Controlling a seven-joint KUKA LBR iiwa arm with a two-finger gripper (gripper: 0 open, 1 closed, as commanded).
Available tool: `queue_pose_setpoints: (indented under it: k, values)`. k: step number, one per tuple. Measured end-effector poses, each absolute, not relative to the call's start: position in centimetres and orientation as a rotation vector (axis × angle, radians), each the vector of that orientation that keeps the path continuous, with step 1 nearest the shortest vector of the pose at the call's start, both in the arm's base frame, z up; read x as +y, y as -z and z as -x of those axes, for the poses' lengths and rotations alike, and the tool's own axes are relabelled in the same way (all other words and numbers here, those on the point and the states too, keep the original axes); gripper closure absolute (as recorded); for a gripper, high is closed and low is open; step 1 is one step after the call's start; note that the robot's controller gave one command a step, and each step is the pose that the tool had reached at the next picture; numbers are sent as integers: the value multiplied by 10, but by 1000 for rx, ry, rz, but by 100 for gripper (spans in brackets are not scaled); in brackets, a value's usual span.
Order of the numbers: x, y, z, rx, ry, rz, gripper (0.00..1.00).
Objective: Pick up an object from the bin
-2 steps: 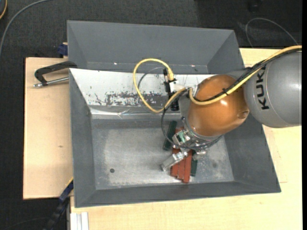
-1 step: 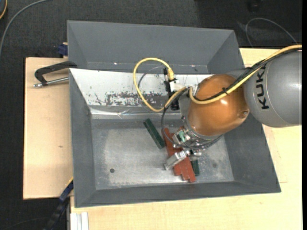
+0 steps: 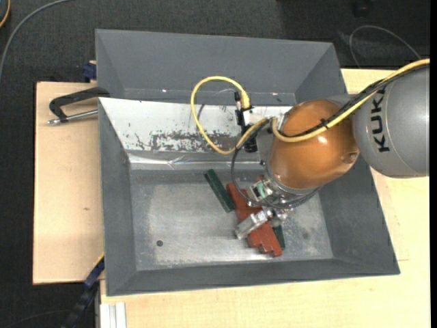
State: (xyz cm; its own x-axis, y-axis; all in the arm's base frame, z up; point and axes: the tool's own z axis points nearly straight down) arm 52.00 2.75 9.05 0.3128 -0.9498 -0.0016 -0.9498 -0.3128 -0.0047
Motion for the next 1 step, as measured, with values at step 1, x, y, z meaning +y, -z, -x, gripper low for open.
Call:
queue_pose_setpoints:
  k: [1]
  values:
    - [29, -133, -521, 1842, 5, 2537, 100]
